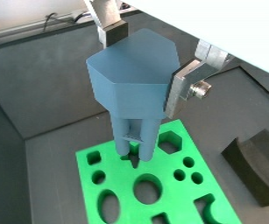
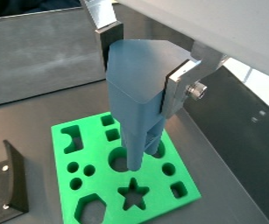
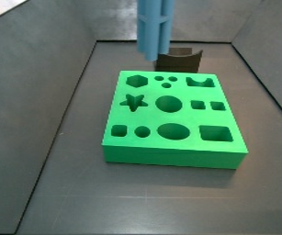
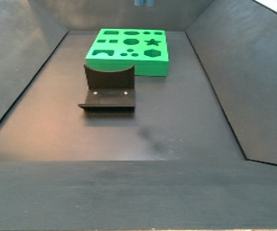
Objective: Pick up the 3 prong object. Move up. Move to above the board. Insert the 3 prong object.
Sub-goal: Insert the 3 prong object.
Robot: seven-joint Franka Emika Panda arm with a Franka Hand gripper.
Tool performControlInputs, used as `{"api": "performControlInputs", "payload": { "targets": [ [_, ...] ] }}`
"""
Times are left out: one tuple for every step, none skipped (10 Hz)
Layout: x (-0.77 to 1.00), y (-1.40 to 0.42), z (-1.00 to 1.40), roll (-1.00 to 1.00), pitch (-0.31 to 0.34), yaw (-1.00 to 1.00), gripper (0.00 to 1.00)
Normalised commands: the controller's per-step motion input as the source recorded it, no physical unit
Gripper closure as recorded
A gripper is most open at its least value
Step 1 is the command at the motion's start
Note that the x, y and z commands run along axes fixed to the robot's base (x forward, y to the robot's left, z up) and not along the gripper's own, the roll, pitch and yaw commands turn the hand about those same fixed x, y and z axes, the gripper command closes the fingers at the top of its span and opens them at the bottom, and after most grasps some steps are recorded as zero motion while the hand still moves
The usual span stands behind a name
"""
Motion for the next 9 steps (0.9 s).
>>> {"api": "performControlInputs", "payload": {
  "targets": [
    [0.61, 0.27, -0.13, 0.09, 0.003, 0.43, 1.00],
    [0.59, 0.28, -0.14, 0.09, 0.003, 0.44, 1.00],
    [0.57, 0.28, -0.18, 0.08, 0.000, 0.45, 1.00],
    [0.53, 0.31, -0.23, 0.08, 0.000, 0.45, 1.00],
    [0.47, 0.38, -0.31, 0.10, 0.000, 0.41, 1.00],
    [0.37, 0.47, -0.37, 0.14, 0.000, 0.36, 1.00],
    [0.37, 0.49, -0.39, 0.14, 0.000, 0.33, 1.00],
    [0.31, 0.53, -0.39, 0.16, -0.003, 0.29, 1.00],
    [0.28, 0.49, -0.35, 0.18, -0.006, 0.31, 1.00]
  ]
}}
